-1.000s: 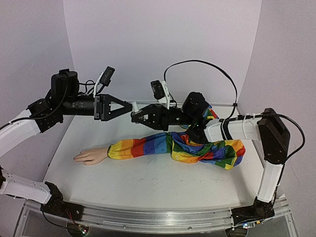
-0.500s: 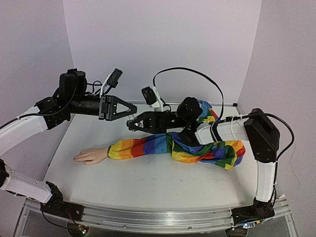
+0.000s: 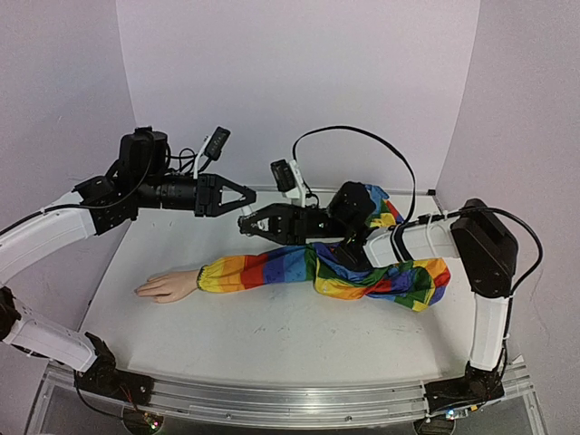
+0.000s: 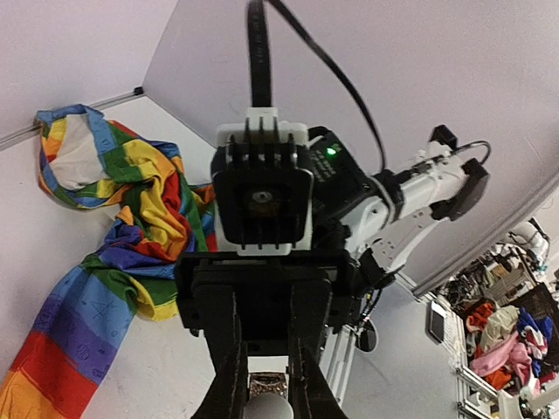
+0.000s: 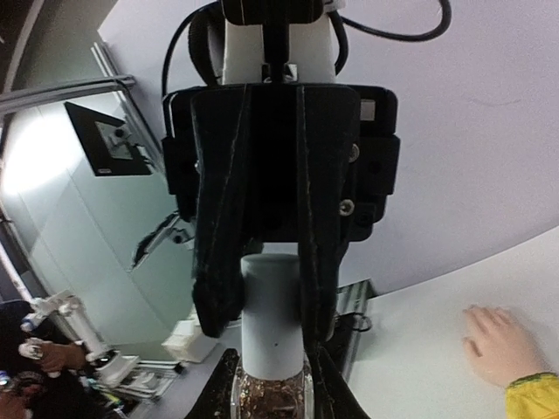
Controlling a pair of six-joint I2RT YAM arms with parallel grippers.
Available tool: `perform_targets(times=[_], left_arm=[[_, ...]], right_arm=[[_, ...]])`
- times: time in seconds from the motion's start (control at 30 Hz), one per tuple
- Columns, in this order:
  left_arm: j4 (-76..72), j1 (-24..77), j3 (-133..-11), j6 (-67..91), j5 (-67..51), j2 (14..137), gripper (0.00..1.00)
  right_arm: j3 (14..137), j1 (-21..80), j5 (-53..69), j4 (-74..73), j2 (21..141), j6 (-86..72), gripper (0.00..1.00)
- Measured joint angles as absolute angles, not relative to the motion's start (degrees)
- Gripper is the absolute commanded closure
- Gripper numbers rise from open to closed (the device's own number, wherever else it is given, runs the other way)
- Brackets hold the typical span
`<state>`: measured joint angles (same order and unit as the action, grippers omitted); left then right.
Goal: Paint the nails
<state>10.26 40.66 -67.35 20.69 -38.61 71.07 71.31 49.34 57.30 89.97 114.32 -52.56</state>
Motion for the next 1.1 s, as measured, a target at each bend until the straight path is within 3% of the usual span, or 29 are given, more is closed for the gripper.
perform_targets(times=[0.07,0.13,0.3,0.43,0.6,0.7,0.83,1.1], left_arm=[[11.66,40.93,-68.27,20.51,-35.31,72.01,1.0],[13.89,40.91,-70.04,20.95,-29.1,72.93,1.0],[18.65,40.69,-75.07,24.51,-17.15,74.08,1.0],[20.25,41.3,-76.6,26.63,-13.8,75.31,0.98],[21.85,41.19,-77.17,27.18,-13.41,76.34,0.51],[23.9,41.21,-77.03,26.02,-14.83,75.22,0.34],[23.44,40.62,-74.78,23.77,-19.16,71.18,0.27],[15.22,37.06,-69.95,22.06,-33.15,67.31,0.31]], right_arm=[[69.41,49.21,53.6,85.62,112.42,-46.37,1.0],[68.62,50.78,41.6,72.99,108.31,-35.7,1.0],[74.78,63.16,-11.62,53.3,105.06,-9.96,1.0],[78.52,65.91,-25.47,49.6,107.02,1.87,1.0],[78.89,64.97,-24.1,47.88,107.44,5.87,1.0],[78.11,62.04,-18.65,48.03,107.0,4.45,1.0],[73.97,54.92,-2.9,47.59,104.25,-0.58,1.0],[71.16,50.3,25.36,50.87,98.91,-9.93,1.0]])
